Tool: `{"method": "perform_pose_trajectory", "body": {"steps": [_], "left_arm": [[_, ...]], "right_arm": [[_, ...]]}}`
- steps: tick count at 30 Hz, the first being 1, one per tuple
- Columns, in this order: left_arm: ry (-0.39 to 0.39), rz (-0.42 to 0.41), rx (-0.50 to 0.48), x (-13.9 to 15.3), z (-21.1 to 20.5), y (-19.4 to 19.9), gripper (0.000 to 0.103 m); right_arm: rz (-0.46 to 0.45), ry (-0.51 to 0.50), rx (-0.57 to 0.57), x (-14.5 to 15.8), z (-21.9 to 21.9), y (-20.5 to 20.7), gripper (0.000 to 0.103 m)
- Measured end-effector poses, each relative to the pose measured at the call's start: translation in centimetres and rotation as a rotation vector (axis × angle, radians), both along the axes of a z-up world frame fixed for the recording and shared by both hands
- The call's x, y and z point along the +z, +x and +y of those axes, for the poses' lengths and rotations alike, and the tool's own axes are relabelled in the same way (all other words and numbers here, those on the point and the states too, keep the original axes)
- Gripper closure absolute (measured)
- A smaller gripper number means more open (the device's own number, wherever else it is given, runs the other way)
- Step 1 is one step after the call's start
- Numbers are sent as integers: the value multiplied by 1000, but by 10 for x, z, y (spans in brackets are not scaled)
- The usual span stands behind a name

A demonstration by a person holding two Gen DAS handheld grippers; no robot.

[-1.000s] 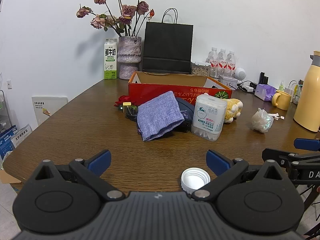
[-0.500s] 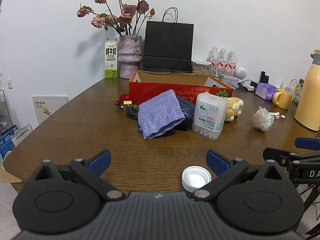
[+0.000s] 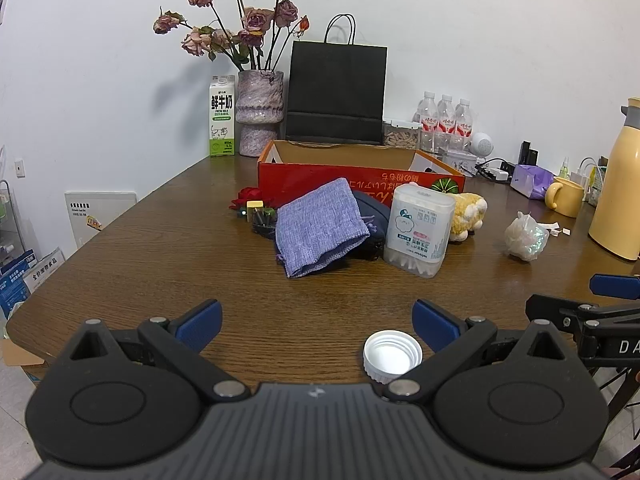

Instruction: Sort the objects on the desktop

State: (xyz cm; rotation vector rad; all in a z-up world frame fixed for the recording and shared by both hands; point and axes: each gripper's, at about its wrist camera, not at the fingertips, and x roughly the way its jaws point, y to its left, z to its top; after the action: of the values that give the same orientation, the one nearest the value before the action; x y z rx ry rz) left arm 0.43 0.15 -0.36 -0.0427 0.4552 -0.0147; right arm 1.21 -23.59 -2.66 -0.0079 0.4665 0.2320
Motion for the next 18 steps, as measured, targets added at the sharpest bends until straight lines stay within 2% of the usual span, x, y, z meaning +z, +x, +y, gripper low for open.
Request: {"method": "perform_pose_trajectory", "body": {"steps": [18], "left_arm": [[1, 1, 0, 0, 0, 0, 0]], "right_arm": [[2, -4, -2, -2, -1, 0, 0]]}}
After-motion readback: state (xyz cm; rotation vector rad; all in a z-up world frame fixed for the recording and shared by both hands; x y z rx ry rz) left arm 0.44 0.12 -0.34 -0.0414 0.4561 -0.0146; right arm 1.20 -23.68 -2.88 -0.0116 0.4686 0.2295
